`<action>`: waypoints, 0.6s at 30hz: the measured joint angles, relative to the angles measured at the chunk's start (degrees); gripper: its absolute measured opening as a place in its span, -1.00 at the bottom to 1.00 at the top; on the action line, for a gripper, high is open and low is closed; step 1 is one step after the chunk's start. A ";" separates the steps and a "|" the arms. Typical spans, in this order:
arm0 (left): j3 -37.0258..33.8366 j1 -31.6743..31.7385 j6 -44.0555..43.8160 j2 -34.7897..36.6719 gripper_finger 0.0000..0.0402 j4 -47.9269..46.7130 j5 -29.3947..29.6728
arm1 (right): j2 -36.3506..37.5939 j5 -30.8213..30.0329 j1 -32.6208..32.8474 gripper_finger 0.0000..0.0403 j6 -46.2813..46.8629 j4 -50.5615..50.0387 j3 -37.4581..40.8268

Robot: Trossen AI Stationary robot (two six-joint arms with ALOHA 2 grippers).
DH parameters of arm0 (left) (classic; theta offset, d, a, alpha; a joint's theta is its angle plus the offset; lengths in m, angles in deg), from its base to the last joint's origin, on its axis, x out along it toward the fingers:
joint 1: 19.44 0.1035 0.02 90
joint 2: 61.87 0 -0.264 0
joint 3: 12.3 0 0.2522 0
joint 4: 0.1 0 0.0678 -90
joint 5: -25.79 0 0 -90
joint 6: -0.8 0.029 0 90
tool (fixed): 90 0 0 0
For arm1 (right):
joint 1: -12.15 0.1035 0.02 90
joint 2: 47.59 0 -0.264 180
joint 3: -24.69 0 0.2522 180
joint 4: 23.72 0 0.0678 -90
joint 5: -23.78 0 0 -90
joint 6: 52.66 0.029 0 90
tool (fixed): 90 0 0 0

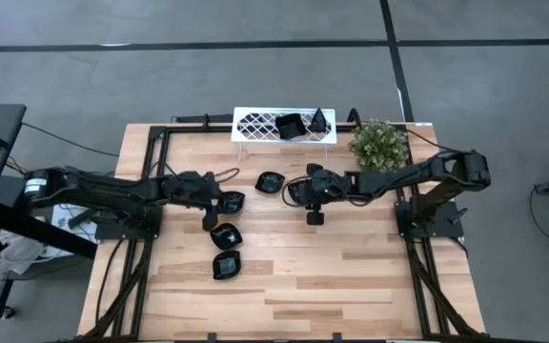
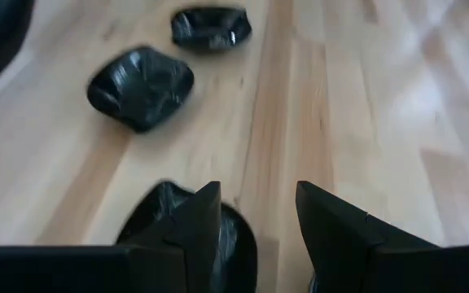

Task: Pick & Place Mini shaped plates
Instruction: Put the leaf-shaped plate on the shelf

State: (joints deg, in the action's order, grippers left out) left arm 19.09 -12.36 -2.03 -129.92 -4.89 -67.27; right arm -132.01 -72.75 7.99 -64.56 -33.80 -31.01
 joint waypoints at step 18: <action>-0.22 -3.31 4.00 -5.89 -0.19 -5.36 9.06 | 0.00 -1.20 11.03 -0.43 5.14 0.90 0.00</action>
State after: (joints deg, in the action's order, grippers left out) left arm 18.87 -15.67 1.97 -135.80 -10.24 -58.21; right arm -132.01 -73.95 19.01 -59.42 -32.90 -31.01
